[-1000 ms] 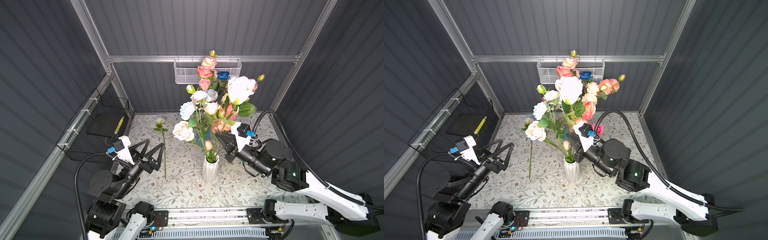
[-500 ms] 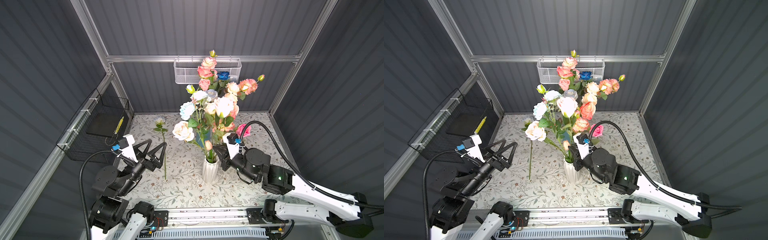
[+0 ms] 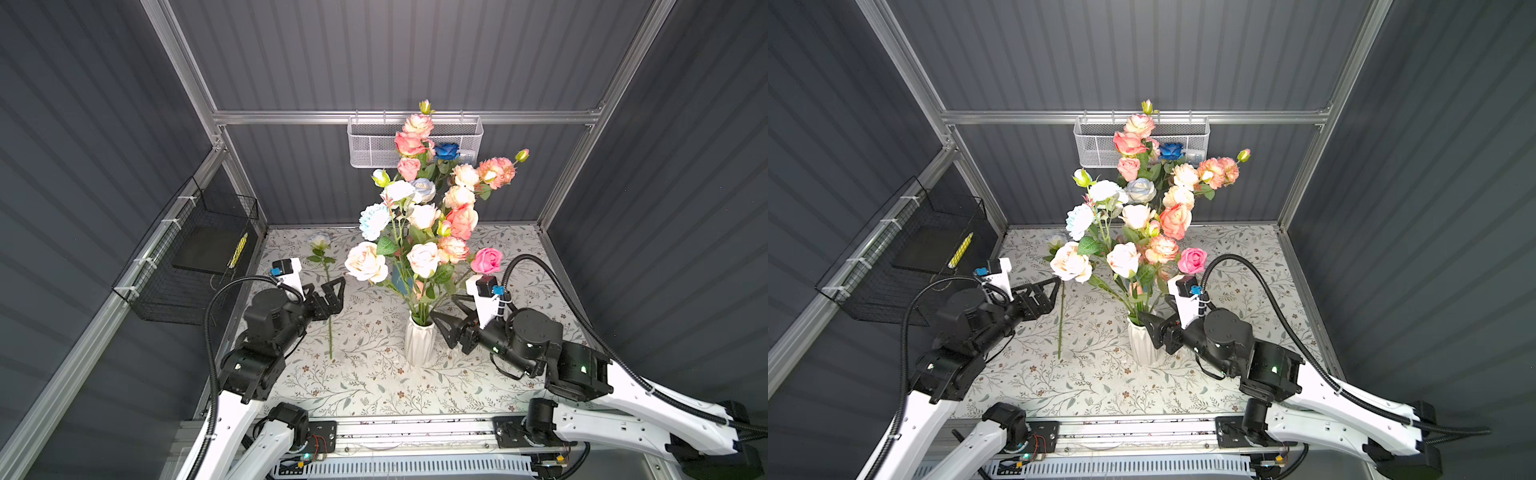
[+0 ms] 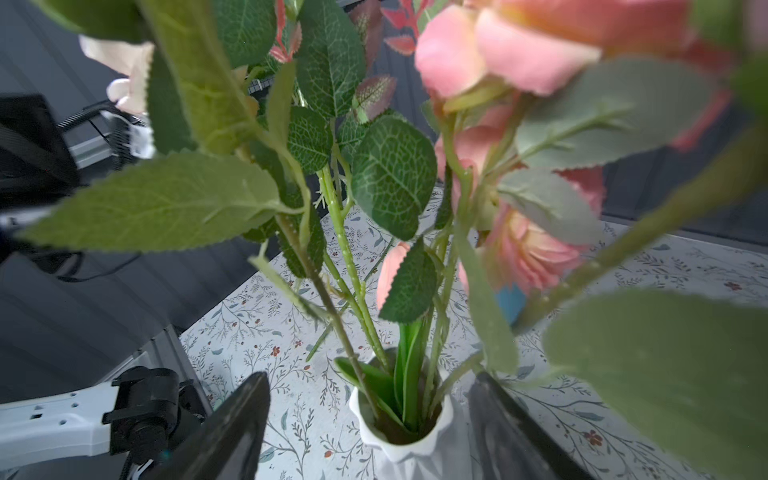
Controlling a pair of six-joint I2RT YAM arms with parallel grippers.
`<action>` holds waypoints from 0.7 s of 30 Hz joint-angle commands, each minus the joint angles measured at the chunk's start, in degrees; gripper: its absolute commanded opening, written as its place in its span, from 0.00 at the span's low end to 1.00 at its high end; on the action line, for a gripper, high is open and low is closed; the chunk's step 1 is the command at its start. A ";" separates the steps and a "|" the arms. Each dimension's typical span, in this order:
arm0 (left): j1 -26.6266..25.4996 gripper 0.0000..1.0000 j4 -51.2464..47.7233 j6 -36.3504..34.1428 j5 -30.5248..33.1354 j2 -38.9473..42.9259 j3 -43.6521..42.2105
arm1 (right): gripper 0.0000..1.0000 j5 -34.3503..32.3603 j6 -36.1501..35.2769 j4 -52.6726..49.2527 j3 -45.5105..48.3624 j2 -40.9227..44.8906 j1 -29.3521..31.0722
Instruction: Arrange the flowers into the vase
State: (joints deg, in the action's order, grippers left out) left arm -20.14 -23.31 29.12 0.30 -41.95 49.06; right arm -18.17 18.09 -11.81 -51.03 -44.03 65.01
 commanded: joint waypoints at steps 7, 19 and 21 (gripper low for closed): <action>4.27 0.85 3.80 1.89 10.35 -26.28 -0.72 | 0.79 2.57 0.99 -0.90 1.76 6.78 -0.11; 8.54 0.79 9.44 -0.07 15.66 -59.01 14.80 | 0.78 2.24 1.60 -3.03 2.13 12.38 0.47; 9.34 0.78 9.15 -0.64 16.01 -61.93 18.18 | 0.78 2.21 1.69 -3.32 2.05 12.56 0.47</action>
State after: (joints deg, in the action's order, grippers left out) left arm -11.94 -14.92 30.04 13.80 -101.89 62.98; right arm -16.08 19.31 -14.15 -49.69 -32.03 65.19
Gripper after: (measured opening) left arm 0.780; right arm 0.777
